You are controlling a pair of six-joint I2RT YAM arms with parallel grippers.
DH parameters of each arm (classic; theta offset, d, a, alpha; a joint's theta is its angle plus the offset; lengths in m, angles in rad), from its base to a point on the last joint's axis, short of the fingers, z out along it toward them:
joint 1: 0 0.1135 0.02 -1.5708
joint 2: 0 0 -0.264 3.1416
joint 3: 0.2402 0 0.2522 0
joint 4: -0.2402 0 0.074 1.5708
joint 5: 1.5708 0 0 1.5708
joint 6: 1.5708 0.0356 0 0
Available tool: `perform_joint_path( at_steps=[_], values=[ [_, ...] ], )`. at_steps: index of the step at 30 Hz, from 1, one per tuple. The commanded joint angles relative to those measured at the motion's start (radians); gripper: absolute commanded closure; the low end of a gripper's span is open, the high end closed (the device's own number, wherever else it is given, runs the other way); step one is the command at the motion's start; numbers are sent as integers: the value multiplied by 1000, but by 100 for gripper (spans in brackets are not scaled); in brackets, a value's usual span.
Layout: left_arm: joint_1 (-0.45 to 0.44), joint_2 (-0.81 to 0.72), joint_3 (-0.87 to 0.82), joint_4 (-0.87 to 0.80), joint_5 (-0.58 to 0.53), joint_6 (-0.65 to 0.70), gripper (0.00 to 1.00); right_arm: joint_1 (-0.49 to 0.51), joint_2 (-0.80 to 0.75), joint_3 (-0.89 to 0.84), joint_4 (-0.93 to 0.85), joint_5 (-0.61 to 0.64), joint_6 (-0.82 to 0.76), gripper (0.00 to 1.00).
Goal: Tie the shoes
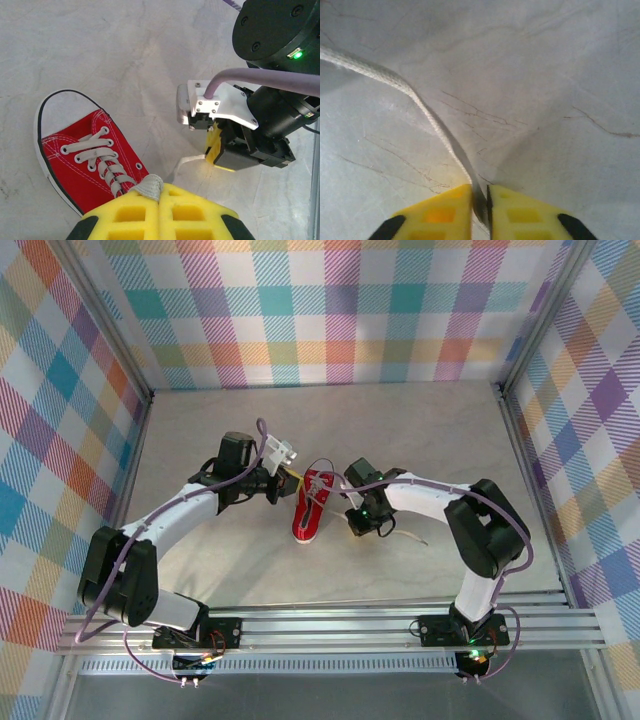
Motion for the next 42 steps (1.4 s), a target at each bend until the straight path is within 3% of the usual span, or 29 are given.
perform_joint_path(
  at_steps=[1,6,11,17,19,22,26,29,35,39,42],
  values=[
    [-5,-44,6,-15,9,21,100,5,-38,22,-34,86,-3,100],
    [-8,-100,-36,12,8,-1,100,-13,-88,150,3,135,-70,100],
    [-33,-163,-109,63,-38,-28,100,-23,53,437,3,12,-135,100],
    [-94,-240,-195,117,-108,-45,100,-8,309,812,24,-326,-52,100],
    [-109,-260,-214,130,-123,-52,100,15,389,902,47,-483,-24,96],
    [-121,-266,-226,135,-124,-59,100,60,453,968,42,-606,-62,83],
    [-126,-253,-223,131,-110,-60,100,69,445,942,47,-607,-80,53],
    [-126,-241,-214,130,-110,-59,100,35,380,873,91,-547,-38,44],
    [-126,-202,-176,104,-135,-51,100,-89,215,701,161,-450,99,38],
    [-119,-170,-153,93,-144,-52,100,-135,110,551,127,-370,111,38],
    [-103,-140,-129,90,-143,-76,100,-128,8,367,236,-446,82,38]
  ],
)
